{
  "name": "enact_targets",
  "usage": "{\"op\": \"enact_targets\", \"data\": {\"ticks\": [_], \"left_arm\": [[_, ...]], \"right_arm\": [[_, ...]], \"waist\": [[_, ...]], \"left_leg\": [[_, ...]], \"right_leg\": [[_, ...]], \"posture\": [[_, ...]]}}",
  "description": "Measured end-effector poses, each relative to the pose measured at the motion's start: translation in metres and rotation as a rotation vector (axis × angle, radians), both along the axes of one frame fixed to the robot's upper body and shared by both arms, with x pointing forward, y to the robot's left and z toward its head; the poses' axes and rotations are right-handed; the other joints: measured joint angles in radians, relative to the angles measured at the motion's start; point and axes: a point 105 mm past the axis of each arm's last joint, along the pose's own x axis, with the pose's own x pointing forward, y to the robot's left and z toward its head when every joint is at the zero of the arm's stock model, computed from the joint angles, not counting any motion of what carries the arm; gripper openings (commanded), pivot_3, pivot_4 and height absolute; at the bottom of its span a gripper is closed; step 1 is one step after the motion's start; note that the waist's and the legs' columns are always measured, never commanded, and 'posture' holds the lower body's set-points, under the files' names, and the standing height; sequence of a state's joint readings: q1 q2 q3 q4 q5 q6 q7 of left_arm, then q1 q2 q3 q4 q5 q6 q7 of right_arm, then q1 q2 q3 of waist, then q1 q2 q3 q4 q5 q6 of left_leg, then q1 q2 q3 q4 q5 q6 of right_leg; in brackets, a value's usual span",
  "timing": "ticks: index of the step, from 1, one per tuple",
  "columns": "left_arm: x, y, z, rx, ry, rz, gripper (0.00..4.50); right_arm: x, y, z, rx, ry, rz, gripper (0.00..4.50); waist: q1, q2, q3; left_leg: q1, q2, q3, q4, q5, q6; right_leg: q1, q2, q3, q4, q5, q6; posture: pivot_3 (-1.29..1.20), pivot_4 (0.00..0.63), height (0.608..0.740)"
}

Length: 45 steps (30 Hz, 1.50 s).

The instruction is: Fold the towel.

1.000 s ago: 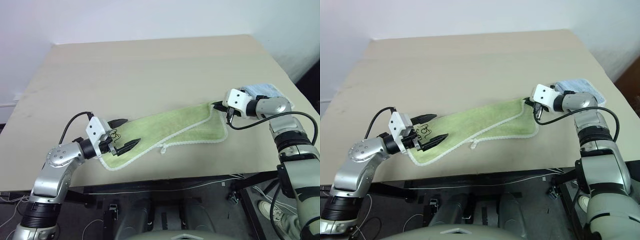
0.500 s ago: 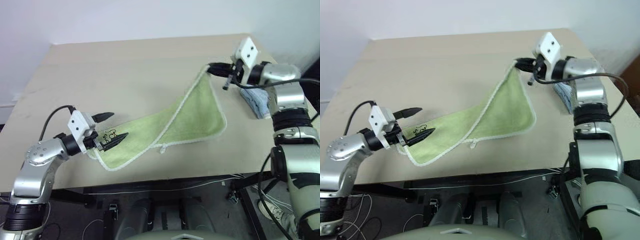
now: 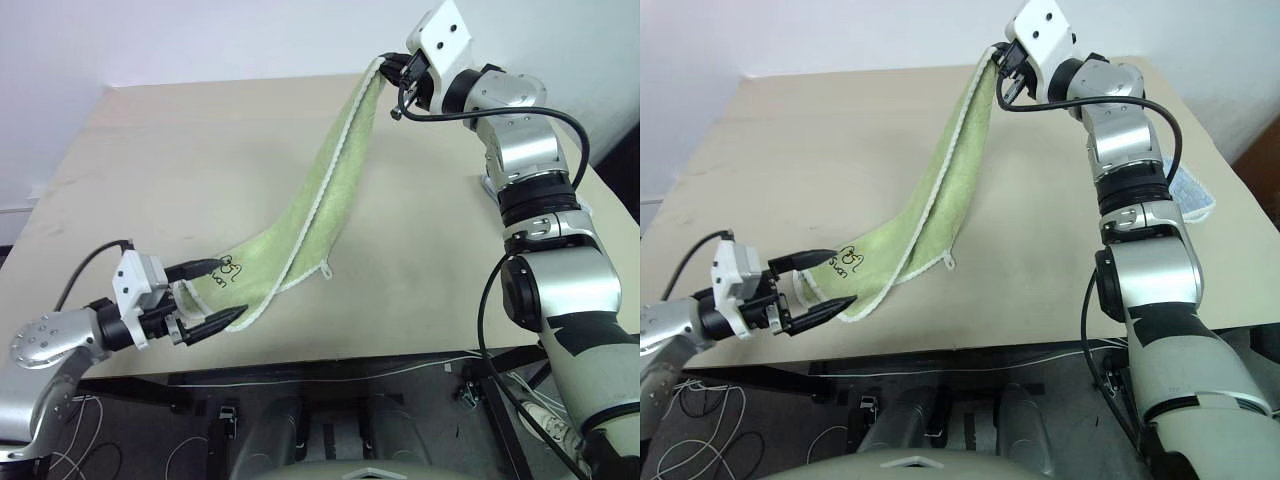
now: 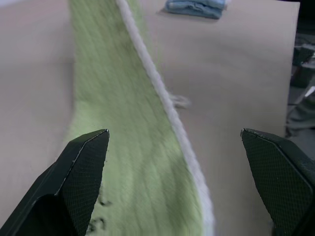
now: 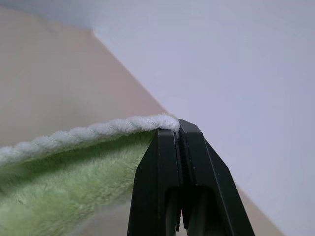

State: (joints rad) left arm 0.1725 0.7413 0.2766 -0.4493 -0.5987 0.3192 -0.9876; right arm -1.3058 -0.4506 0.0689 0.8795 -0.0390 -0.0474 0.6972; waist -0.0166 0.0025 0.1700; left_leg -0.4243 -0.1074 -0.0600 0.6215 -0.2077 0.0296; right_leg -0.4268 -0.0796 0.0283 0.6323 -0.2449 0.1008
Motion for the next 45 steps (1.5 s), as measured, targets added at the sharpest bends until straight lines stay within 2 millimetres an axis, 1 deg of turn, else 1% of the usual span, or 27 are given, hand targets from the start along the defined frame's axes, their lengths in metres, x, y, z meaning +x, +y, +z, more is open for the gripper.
{"op": "enact_targets", "data": {"ticks": [3, 5, 8, 11, 13, 16, 19, 22, 25, 28, 31, 34, 37, 39, 40, 43, 45], "left_arm": [[0.003, -0.008, -0.020, 0.051, 0.024, 0.035, 4.50], [0.006, -0.011, -0.029, 0.066, 0.028, 0.066, 4.50], [0.008, -0.015, -0.038, 0.097, 0.033, 0.085, 4.50], [0.019, -0.026, -0.039, 0.054, 0.001, 0.153, 4.50], [0.027, -0.033, -0.044, 0.107, -0.027, 0.181, 4.50], [0.031, -0.033, -0.049, 0.156, -0.031, 0.206, 4.50], [0.030, -0.029, -0.048, 0.185, -0.004, 0.198, 4.50], [0.027, -0.019, -0.043, 0.235, 0.000, 0.188, 4.50], [0.019, -0.010, -0.043, 0.298, 0.016, 0.167, 4.50], [0.017, -0.009, -0.043, 0.304, 0.031, 0.158, 4.50], [0.020, -0.017, -0.044, 0.318, 0.026, 0.137, 4.50], [0.025, -0.030, -0.043, 0.323, 0.009, 0.101, 4.50], [0.029, -0.039, -0.048, 0.372, -0.006, 0.066, 4.50], [0.031, -0.041, -0.054, 0.415, -0.014, 0.041, 4.50], [0.032, -0.042, -0.054, 0.426, -0.025, 0.030, 4.50], [0.035, -0.042, -0.057, 0.426, -0.013, 0.009, 3.92], [0.035, -0.041, -0.060, 0.420, 0.001, -0.012, 3.28]], "right_arm": [[0.005, -0.006, 0.004, 0.023, -0.019, -0.039, 0.01], [0.005, -0.007, 0.005, 0.035, -0.033, -0.043, 0.01], [0.007, -0.009, 0.000, 0.042, -0.023, -0.051, 0.01], [0.009, -0.008, -0.004, 0.050, -0.015, -0.052, 0.01], [0.009, -0.005, -0.005, 0.054, -0.015, -0.048, 0.01], [0.010, -0.004, -0.005, 0.050, -0.027, -0.055, 0.01], [0.010, -0.005, -0.004, 0.046, -0.040, -0.070, 0.01], [0.011, -0.006, -0.006, 0.047, -0.038, -0.073, 0.01], [0.012, -0.012, -0.010, 0.047, -0.033, -0.093, 0.01], [0.013, -0.016, -0.017, 0.047, -0.020, -0.107, 0.01], [0.013, -0.021, -0.019, 0.047, -0.020, -0.125, 0.01], [0.012, -0.024, -0.018, 0.046, -0.032, -0.135, 0.01], [0.012, -0.025, -0.017, 0.045, -0.037, -0.138, 0.01], [0.011, -0.026, -0.016, 0.044, -0.041, -0.141, 0.01], [0.011, -0.028, -0.015, 0.044, -0.042, -0.146, 0.01], [0.011, -0.029, -0.015, 0.042, -0.043, -0.148, 0.00], [0.010, -0.029, -0.014, 0.041, -0.046, -0.147, 0.00]], "waist": [[-0.001, 0.000, 0.000], [-0.002, 0.000, 0.000], [-0.004, 0.000, 0.000], [-0.003, 0.001, 0.000], [-0.002, 0.001, 0.000], [-0.004, 0.001, 0.000], [-0.004, 0.001, 0.000], [-0.004, 0.001, 0.000], [-0.004, 0.001, 0.000], [-0.001, 0.001, 0.000], [0.000, 0.001, 0.000], [-0.001, 0.001, 0.000], [-0.004, 0.001, 0.000], [-0.005, 0.001, 0.000], [-0.004, 0.001, 0.000], [-0.002, 0.001, 0.000], [-0.003, 0.001, 0.000]], "left_leg": [[0.000, 0.000, 0.000, 0.000, 0.000, 0.000], [0.000, 0.000, 0.000, -0.001, 0.000, -0.001], [0.000, 0.000, 0.000, -0.002, 0.001, -0.001], [0.000, 0.000, 0.000, -0.002, 0.001, -0.001], [0.000, 0.000, 0.000, -0.002, 0.002, -0.002], [0.000, 0.000, 0.000, -0.003, 0.002, -0.002], [0.000, 0.000, 0.000, -0.003, 0.002, -0.002], [0.000, 0.000, 0.000, -0.004, 0.002, -0.002], [0.000, 0.000, 0.000, -0.005, 0.002, -0.002], [0.000, 0.000, 0.000, -0.005, 0.002, -0.002], [0.000, 0.000, 0.000, -0.005, 0.002, -0.002], [0.000, 0.000, 0.000, -0.005, 0.002, -0.002], [0.000, 0.000, 0.000, -0.005, 0.003, -0.002], [0.000, 0.000, 0.000, -0.006, 0.003, -0.002], [0.001, 0.000, 0.000, -0.006, 0.003, -0.002], [0.003, 0.000, 0.000, -0.006, 0.003, -0.003], [0.005, 0.000, 0.000, -0.006, 0.003, -0.003]], "right_leg": [[0.000, 0.000, 0.000, 0.000, 0.000, 0.000], [0.001, 0.001, 0.000, 0.000, 0.000, 0.000], [0.001, 0.001, 0.000, 0.001, 0.000, 0.000], [0.001, 0.001, 0.000, 0.001, 0.000, 0.000], [0.001, 0.001, 0.000, 0.001, 0.000, 0.000], [0.000, 0.001, 0.000, 0.001, 0.000, 0.000], [0.000, 0.001, 0.000, 0.001, 0.000, 0.000], [0.000, 0.001, 0.000, 0.001, 0.000, 0.000], [0.000, 0.001, 0.000, 0.001, 0.000, 0.000], [0.000, 0.001, 0.000, 0.000, 0.000, 0.000], [0.000, 0.001, 0.000, 0.000, 0.000, 0.000], [0.000, 0.001, 0.000, 0.000, 0.000, 0.000], [0.000, 0.001, 0.000, 0.001, 0.000, 0.000], [0.000, 0.002, 0.000, 0.001, 0.000, 0.000], [0.000, 0.001, 0.000, 0.001, 0.000, 0.000], [0.002, 0.001, 0.000, 0.001, 0.000, 0.000], [0.004, 0.001, 0.000, 0.001, 0.000, 0.000]], "posture": [[0.00, 0.150, 0.740], [0.00, 0.150, 0.740], [0.00, 0.150, 0.740], [0.00, 0.150, 0.740], [0.00, 0.150, 0.740], [0.00, 0.150, 0.740], [0.00, 0.150, 0.740], [0.00, 0.150, 0.740], [0.00, 0.150, 0.740], [0.00, 0.150, 0.740], [0.00, 0.150, 0.740], [0.00, 0.150, 0.740], [0.00, 0.150, 0.740], [0.00, 0.150, 0.740], [0.00, 0.150, 0.740], [0.00, 0.150, 0.740], [0.00, 0.150, 0.740]]}}
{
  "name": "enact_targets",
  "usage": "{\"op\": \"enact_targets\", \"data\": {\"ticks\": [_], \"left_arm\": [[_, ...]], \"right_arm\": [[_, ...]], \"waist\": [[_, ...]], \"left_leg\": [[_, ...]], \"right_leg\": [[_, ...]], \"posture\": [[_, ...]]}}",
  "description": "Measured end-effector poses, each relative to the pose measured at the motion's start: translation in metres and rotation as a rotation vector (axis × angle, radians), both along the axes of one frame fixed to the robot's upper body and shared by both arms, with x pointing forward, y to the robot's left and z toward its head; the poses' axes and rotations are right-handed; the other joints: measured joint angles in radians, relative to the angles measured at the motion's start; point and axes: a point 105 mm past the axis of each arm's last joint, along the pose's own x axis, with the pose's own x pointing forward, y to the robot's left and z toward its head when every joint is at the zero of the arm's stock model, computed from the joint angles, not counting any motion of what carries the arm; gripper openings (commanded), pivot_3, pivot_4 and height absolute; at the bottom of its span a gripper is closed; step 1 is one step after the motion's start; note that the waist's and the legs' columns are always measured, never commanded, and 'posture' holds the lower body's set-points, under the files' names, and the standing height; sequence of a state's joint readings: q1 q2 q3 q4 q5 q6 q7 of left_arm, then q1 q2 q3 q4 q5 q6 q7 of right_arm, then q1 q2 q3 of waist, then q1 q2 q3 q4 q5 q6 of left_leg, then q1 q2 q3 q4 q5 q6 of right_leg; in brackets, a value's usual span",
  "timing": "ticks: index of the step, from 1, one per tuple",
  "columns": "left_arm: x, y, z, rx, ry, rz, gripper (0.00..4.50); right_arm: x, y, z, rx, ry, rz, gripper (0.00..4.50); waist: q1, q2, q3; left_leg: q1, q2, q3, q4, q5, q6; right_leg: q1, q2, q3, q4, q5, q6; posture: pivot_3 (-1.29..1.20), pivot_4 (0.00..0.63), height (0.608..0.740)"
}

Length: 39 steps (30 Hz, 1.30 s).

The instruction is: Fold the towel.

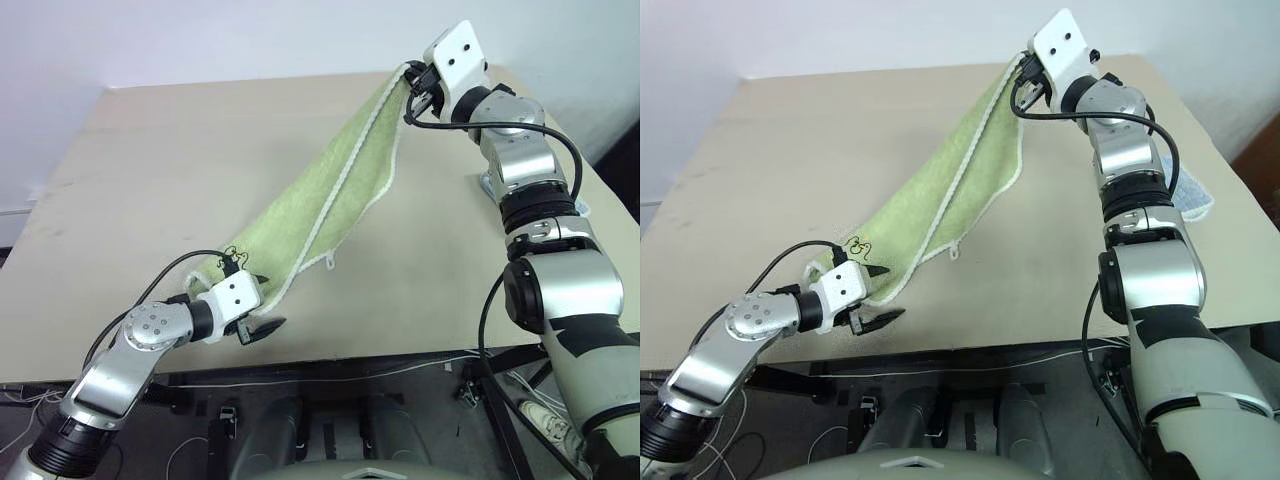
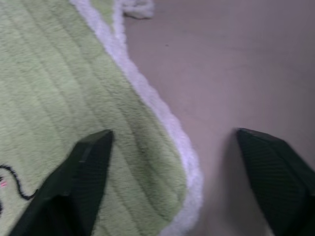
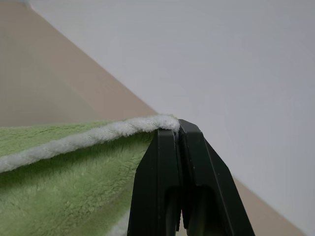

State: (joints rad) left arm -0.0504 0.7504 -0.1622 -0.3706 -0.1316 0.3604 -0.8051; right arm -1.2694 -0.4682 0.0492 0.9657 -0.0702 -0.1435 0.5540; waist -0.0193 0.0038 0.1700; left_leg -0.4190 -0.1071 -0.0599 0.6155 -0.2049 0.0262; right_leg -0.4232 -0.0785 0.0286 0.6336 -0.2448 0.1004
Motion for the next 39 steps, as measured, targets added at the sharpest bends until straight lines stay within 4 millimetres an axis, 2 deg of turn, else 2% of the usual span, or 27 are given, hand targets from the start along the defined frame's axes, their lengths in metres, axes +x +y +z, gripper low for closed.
{"op": "enact_targets", "data": {"ticks": [10, 14, 17, 19, 23, 25, 27, 29, 31, 34, 39], "left_arm": [[-0.003, 0.011, -0.009, -0.012, 0.011, 0.027, 0.05], [0.002, 0.022, -0.007, -0.018, 0.016, 0.086, 0.05], [0.006, 0.024, -0.004, -0.047, 0.002, 0.103, 0.05], [0.013, 0.027, 0.008, -0.125, -0.034, 0.154, 0.05], [0.031, 0.040, 0.064, -0.339, -0.147, 0.222, 0.05], [0.037, 0.052, 0.099, -0.464, -0.185, 0.243, 0.05], [0.043, 0.069, 0.133, -0.544, -0.235, 0.258, 0.05], [0.051, 0.093, 0.163, -0.568, -0.300, 0.299, 0.05], [0.060, 0.117, 0.177, -0.570, -0.333, 0.349, 0.05], [0.082, 0.152, 0.183, -0.578, -0.366, 0.455, 0.05], [0.126, 0.179, 0.199, -0.528, -0.454, 0.571, 0.05]], "right_arm": [[0.000, -0.004, 0.000, -0.002, 0.002, -0.012, 0.00], [0.000, -0.005, 0.001, -0.003, 0.002, -0.013, 0.00], [0.000, -0.005, 0.001, -0.003, 0.002, -0.013, 0.00], [0.000, -0.005, 0.001, -0.002, 0.001, -0.014, 0.00], [0.000, -0.005, 0.001, -0.001, 0.000, -0.016, 0.00], [0.000, -0.009, 0.002, -0.002, -0.003, -0.026, 0.00], [0.000, -0.012, 0.003, -0.005, -0.005, -0.036, 0.00], [0.000, -0.020, 0.004, -0.011, -0.006, -0.056, 0.00], [0.001, -0.034, 0.003, -0.010, 0.004, -0.096, 0.00], [0.003, -0.048, 0.003, -0.011, 0.022, -0.144, 0.00], [0.002, -0.035, 0.036, -0.005, -0.042, -0.117, 0.00]], "waist": [[-0.025, 0.000, 0.000], [-0.028, 0.000, 0.000], [-0.026, 0.000, 0.000], [-0.024, -0.001, 0.001], [-0.023, -0.002, 0.001], [-0.023, -0.004, 0.002], [-0.023, -0.005, 0.003], [-0.024, -0.005, 0.004], [-0.024, -0.005, 0.004], [-0.025, -0.005, 0.004], [-0.025, -0.008, 0.006]], "left_leg": [[0.010, 0.000, 0.000, -0.001, 0.000, -0.001], [0.011, 0.001, 0.000, -0.001, 0.001, -0.001], [0.011, 0.001, 0.000, -0.001, 0.002, -0.001], [0.010, 0.001, 0.000, -0.001, 0.002, -0.001], [0.009, 0.001, 0.000, 0.000, 0.003, -0.001], [0.009, 0.000, 0.000, 0.000, 0.003, -0.001], [0.009, 0.000, 0.000, 0.000, 0.003, -0.001], [0.009, 0.000, 0.000, 0.000, 0.003, -0.002], [0.009, 0.000, 0.000, -0.001, 0.003, -0.002], [0.009, 0.000, 0.000, -0.001, 0.004, -0.002], [0.008, 0.000, 0.000, -0.002, 0.005, -0.004]], "right_leg": [[0.007, 0.000, 0.003, 0.005, -0.001, -0.002], [0.006, 0.001, 0.003, 0.009, -0.002, -0.004], [0.004, 0.001, 0.004, 0.012, -0.003, -0.006], [0.003, 0.001, 0.004, 0.012, -0.003, -0.006], [0.003, 0.001, 0.003, 0.012, -0.003, -0.006], [0.003, 0.001, 0.002, 0.012, -0.003, -0.006], [0.003, 0.001, 0.001, 0.012, -0.003, -0.006], [0.003, 0.001, 0.001, 0.011, -0.003, -0.005], [0.003, 0.001, 0.001, 0.011, -0.003, -0.005], [0.002, 0.001, 0.001, 0.012, -0.003, -0.005], [0.000, 0.002, 0.001, 0.013, -0.003, -0.005]], "posture": [[0.00, 0.150, 0.740], [0.00, 0.150, 0.740], [0.00, 0.150, 0.740], [0.00, 0.150, 0.740], [0.00, 0.150, 0.740], [0.00, 0.150, 0.740], [0.00, 0.150, 0.740], [0.00, 0.150, 0.740], [0.00, 0.150, 0.740], [0.00, 0.150, 0.740], [0.00, 0.150, 0.740]]}}
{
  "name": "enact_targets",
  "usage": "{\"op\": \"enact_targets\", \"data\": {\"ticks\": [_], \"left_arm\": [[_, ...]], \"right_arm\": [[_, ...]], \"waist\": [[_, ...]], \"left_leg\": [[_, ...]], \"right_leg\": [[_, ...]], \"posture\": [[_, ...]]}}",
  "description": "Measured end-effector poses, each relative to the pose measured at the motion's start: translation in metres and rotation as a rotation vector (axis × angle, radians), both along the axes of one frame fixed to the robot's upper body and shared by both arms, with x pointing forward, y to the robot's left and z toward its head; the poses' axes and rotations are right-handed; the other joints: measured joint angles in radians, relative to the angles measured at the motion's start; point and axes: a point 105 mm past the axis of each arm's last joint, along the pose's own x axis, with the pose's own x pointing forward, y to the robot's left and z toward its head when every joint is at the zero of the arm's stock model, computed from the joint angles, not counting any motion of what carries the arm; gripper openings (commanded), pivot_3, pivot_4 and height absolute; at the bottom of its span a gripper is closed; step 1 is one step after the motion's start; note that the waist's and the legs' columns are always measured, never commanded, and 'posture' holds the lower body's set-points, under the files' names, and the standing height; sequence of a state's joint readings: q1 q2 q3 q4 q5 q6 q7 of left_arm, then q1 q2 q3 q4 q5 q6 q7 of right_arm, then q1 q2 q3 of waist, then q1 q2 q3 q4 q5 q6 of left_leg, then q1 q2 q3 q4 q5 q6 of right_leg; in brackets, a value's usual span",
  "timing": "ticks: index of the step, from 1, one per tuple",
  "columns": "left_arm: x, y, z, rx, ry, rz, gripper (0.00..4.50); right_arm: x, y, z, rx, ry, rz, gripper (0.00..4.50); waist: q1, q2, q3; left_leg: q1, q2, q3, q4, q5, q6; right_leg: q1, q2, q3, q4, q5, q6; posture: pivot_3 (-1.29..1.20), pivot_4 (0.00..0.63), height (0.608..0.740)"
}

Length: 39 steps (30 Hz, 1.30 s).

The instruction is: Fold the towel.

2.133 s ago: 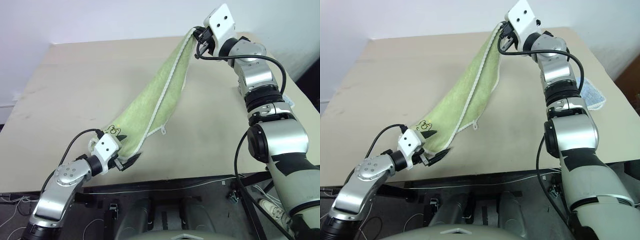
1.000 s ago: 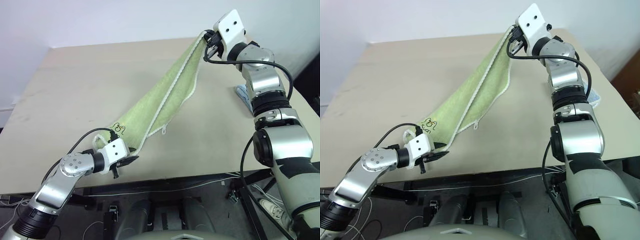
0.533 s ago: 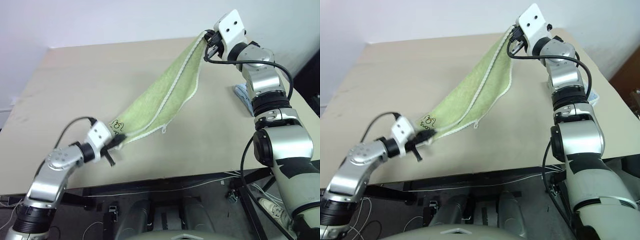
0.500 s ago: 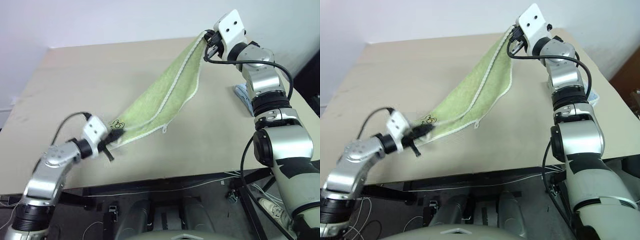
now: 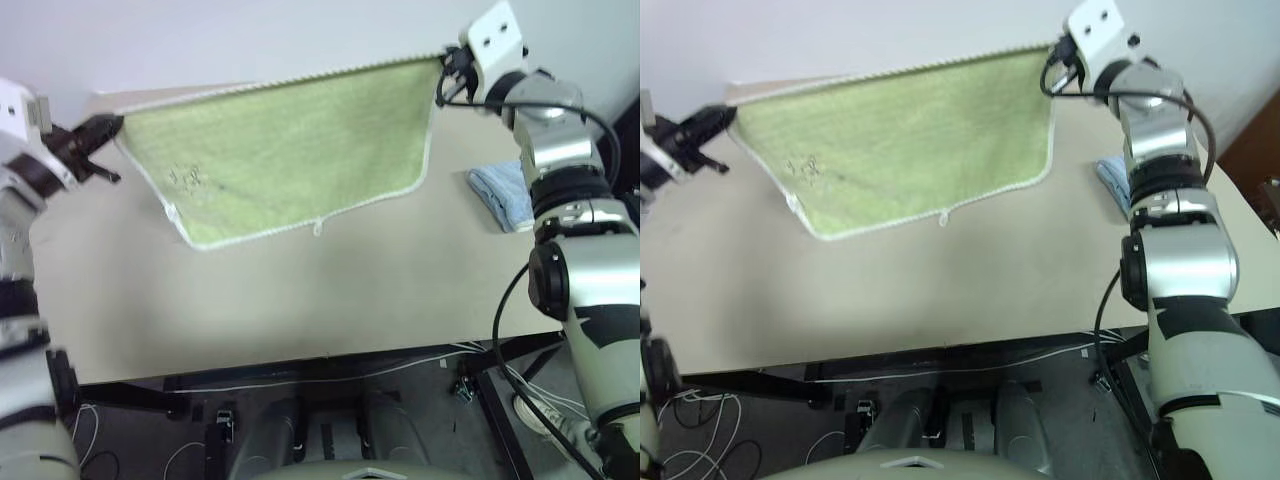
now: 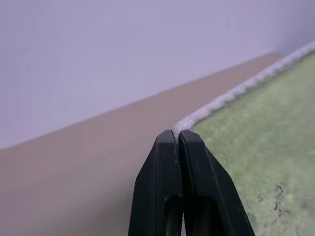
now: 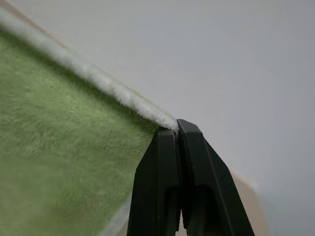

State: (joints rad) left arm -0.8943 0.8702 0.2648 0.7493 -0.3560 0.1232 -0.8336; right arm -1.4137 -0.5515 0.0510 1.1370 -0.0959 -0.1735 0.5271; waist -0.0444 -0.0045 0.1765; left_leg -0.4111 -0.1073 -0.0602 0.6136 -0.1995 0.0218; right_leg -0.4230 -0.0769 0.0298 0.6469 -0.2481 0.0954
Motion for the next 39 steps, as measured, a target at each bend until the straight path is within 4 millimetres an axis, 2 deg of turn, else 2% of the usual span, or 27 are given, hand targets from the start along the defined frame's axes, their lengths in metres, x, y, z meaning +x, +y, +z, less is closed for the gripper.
{"op": "enact_targets", "data": {"ticks": [2, 7, 11, 13, 15, 19, 21, 24, 29, 32, 36, 39], "left_arm": [[0.011, 0.003, 0.006, 0.016, -0.014, 0.035, 0.05], [0.028, 0.000, 0.024, 0.069, -0.087, 0.122, 0.05], [0.027, -0.003, 0.013, 0.117, -0.064, 0.082, 0.05], [0.025, -0.004, 0.006, 0.127, -0.034, 0.038, 0.05], [0.014, 0.002, -0.009, 0.158, 0.016, -0.026, 0.05], [-0.014, 0.013, -0.057, 0.158, 0.151, -0.168, 0.05], [-0.023, 0.015, -0.067, 0.115, 0.181, -0.217, 0.05], [-0.042, 0.016, -0.075, 0.142, 0.192, -0.280, 0.05], [-0.077, 0.010, -0.111, 0.179, 0.308, -0.363, 0.05], [-0.098, 0.004, -0.116, 0.158, 0.344, -0.386, 0.05], [-0.131, -0.002, -0.129, 0.106, 0.439, -0.393, 0.05], [-0.146, -0.003, -0.129, 0.094, 0.491, -0.397, 0.05]], "right_arm": [[0.000, 0.003, 0.007, -0.004, -0.014, 0.004, 0.00], [0.003, 0.000, -0.002, -0.006, 0.014, -0.014, 0.00], [-0.002, -0.006, -0.004, -0.035, 0.035, 0.038, 0.00], [-0.007, -0.011, -0.011, -0.056, 0.059, 0.079, 0.00], [-0.014, -0.013, -0.030, -0.079, 0.096, 0.151, 0.00], [-0.037, -0.019, -0.096, -0.118, 0.280, 0.291, 0.00], [-0.053, -0.024, -0.114, -0.136, 0.339, 0.333, 0.00], [-0.079, -0.027, -0.124, -0.166, 0.404, 0.388, 0.00], [-0.113, -0.036, -0.134, -0.172, 0.539, 0.427, 0.00], [-0.135, -0.040, -0.145, -0.185, 0.646, 0.455, 0.00], [-0.164, -0.041, -0.179, -0.154, 0.810, 0.488, 0.00], [-0.174, -0.046, -0.185, -0.146, 0.858, 0.501, 0.00]], "waist": [[0.000, -0.001, 0.000], [0.002, -0.001, 0.000], [-0.001, -0.001, 0.000], [-0.002, -0.001, 0.000], [-0.006, -0.001, 0.000], [-0.010, -0.001, 0.001], [-0.002, -0.001, 0.001], [0.001, -0.001, 0.001], [0.001, -0.001, 0.001], [0.004, -0.001, 0.001], [0.004, -0.001, 0.001], [0.006, 0.000, 0.001]], "left_leg": [[-0.001, 0.000, 0.000, -0.001, 0.000, 0.001], [-0.013, -0.001, 0.000, 0.002, 0.000, 0.001], [-0.017, -0.001, 0.000, 0.001, 0.002, -0.002], [-0.017, 0.000, 0.001, 0.001, 0.000, 0.001], [-0.016, 0.000, 0.001, 0.002, -0.001, 0.002], [-0.017, 0.000, 0.001, 0.004, -0.001, 0.003], [-0.019, 0.000, 0.000, 0.007, -0.001, 0.003], [-0.018, 0.000, 0.000, 0.010, -0.001, 0.003], [-0.015, 0.002, 0.000, 0.013, -0.003, 0.003], [-0.015, 0.002, -0.001, 0.013, -0.004, 0.002], [-0.014, 0.003, 0.000, 0.012, -0.006, 0.004], [-0.014, 0.003, 0.000, 0.013, -0.006, 0.004]], "right_leg": [[-0.001, 0.000, -0.001, -0.001, 0.000, 0.000], [-0.012, -0.001, -0.002, 0.000, 0.000, 0.001], [-0.015, -0.001, -0.002, 0.001, 0.000, 0.001], [-0.015, -0.001, -0.002, 0.001, 0.000, 0.001], [-0.014, -0.001, -0.002, 0.001, 0.000, 0.001], [-0.015, -0.001, -0.002, 0.002, 0.000, 0.001], [-0.015, -0.001, -0.003, 0.004, 0.000, 0.001], [-0.014, -0.001, -0.003, 0.005, 0.000, 0.001], [-0.010, -0.002, -0.002, 0.006, 0.000, 0.000], [-0.008, -0.003, -0.002, 0.004, -0.001, -0.002], [-0.007, -0.004, -0.002, 0.001, -0.002, -0.003], [-0.006, -0.004, -0.003, 0.000, -0.002, -0.004]], "posture": [[0.00, 0.150, 0.740], [0.00, 0.150, 0.740], [0.00, 0.150, 0.740], [0.00, 0.150, 0.740], [0.00, 0.150, 0.740], [0.00, 0.150, 0.740], [0.00, 0.150, 0.740], [0.00, 0.150, 0.740], [0.00, 0.150, 0.740], [0.00, 0.150, 0.740], [0.00, 0.150, 0.740], [0.00, 0.150, 0.740]]}}
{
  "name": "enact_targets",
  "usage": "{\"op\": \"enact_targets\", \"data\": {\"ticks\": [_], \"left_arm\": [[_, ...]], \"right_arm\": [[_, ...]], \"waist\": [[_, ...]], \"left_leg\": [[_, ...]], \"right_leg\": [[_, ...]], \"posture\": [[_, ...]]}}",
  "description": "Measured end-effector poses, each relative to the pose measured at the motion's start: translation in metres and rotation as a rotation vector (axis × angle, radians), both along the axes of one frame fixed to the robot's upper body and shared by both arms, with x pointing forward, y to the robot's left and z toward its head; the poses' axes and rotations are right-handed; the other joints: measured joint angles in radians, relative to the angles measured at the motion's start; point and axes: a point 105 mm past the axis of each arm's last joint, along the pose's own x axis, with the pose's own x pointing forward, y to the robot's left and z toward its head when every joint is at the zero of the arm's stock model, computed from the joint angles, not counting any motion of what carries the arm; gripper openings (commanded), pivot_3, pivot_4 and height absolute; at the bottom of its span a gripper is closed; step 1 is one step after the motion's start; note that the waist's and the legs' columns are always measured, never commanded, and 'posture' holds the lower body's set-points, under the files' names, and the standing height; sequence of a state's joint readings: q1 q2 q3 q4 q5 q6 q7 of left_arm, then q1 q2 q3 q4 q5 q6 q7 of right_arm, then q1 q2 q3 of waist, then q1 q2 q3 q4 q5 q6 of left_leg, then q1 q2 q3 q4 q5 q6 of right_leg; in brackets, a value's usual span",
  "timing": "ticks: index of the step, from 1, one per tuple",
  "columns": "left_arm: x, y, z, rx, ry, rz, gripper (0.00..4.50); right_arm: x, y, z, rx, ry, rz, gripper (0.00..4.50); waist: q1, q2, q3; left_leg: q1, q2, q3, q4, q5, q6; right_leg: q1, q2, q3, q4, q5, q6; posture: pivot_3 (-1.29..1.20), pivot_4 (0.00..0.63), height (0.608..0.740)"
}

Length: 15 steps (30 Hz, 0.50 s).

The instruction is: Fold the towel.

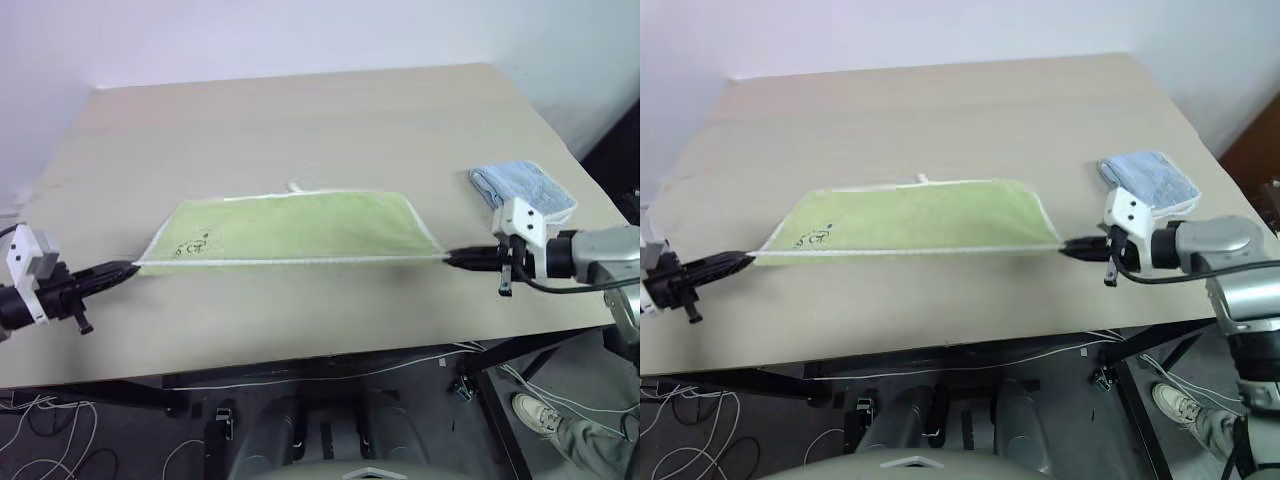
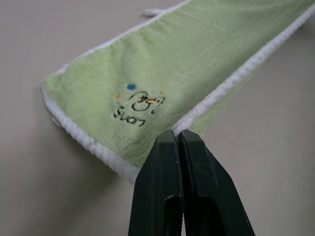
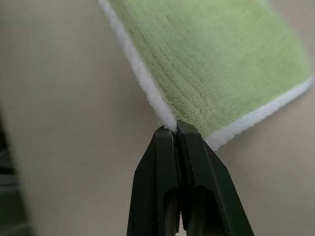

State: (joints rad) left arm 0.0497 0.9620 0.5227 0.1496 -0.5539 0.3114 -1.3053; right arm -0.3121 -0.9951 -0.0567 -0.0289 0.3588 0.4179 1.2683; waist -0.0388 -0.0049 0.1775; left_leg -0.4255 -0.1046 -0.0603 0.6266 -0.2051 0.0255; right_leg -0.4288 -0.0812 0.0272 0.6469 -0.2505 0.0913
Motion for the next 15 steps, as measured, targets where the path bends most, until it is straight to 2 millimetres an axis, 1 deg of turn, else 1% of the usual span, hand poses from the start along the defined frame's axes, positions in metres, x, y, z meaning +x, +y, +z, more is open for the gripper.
{"op": "enact_targets", "data": {"ticks": [2, 4, 7, 10, 13, 15], "left_arm": [[-0.005, 0.000, 0.002, 0.020, 0.020, -0.009, 0.05], [-0.012, 0.000, 0.003, 0.032, 0.042, -0.028, 0.05], [-0.024, 0.001, 0.007, 0.012, 0.071, -0.036, 0.05], [-0.032, 0.006, 0.011, -0.008, 0.087, -0.023, 0.05], [-0.041, 0.012, 0.002, -0.018, 0.148, -0.007, 0.05], [-0.047, 0.015, -0.004, -0.027, 0.184, -0.009, 0.05]], "right_arm": [[-0.008, -0.004, 0.000, -0.023, 0.026, 0.017, 0.00], [-0.022, -0.009, -0.004, -0.061, 0.083, 0.044, 0.00], [-0.042, -0.012, -0.009, -0.062, 0.154, 0.079, 0.00], [-0.050, -0.011, -0.004, -0.049, 0.167, 0.102, 0.00], [-0.054, -0.008, 0.005, -0.037, 0.164, 0.117, 0.00], [-0.058, -0.008, 0.007, -0.032, 0.182, 0.120, 0.00]], "waist": [[0.002, 0.000, 0.000], [0.009, 0.000, 0.000], [0.019, 0.000, 0.000], [0.021, 0.000, 0.000], [0.022, 0.000, 0.000], [0.025, 0.001, 0.000]], "left_leg": [[0.000, 0.000, 0.000, 0.000, 0.000, 0.000], [0.000, 0.001, 0.000, 0.000, 0.000, 0.000], [-0.001, 0.001, 0.001, -0.001, -0.001, 0.002], [-0.001, 0.002, 0.001, -0.003, -0.001, 0.002], [-0.001, 0.002, 0.001, -0.005, -0.001, 0.002], [-0.001, 0.003, 0.002, -0.008, -0.002, 0.002]], "right_leg": [[0.001, 0.000, 0.000, -0.001, 0.000, -0.001], [0.001, -0.001, -0.001, -0.002, -0.001, -0.001], [0.001, -0.001, -0.001, -0.005, -0.001, -0.001], [0.001, -0.001, -0.001, -0.008, -0.001, -0.001], [0.002, -0.001, -0.001, -0.011, -0.001, -0.001], [0.002, -0.001, -0.001, -0.014, -0.001, -0.001]], "posture": [[0.00, 0.150, 0.740], [0.00, 0.150, 0.740], [0.00, 0.150, 0.740], [0.00, 0.150, 0.740], [0.00, 0.150, 0.740], [0.00, 0.150, 0.740]]}}
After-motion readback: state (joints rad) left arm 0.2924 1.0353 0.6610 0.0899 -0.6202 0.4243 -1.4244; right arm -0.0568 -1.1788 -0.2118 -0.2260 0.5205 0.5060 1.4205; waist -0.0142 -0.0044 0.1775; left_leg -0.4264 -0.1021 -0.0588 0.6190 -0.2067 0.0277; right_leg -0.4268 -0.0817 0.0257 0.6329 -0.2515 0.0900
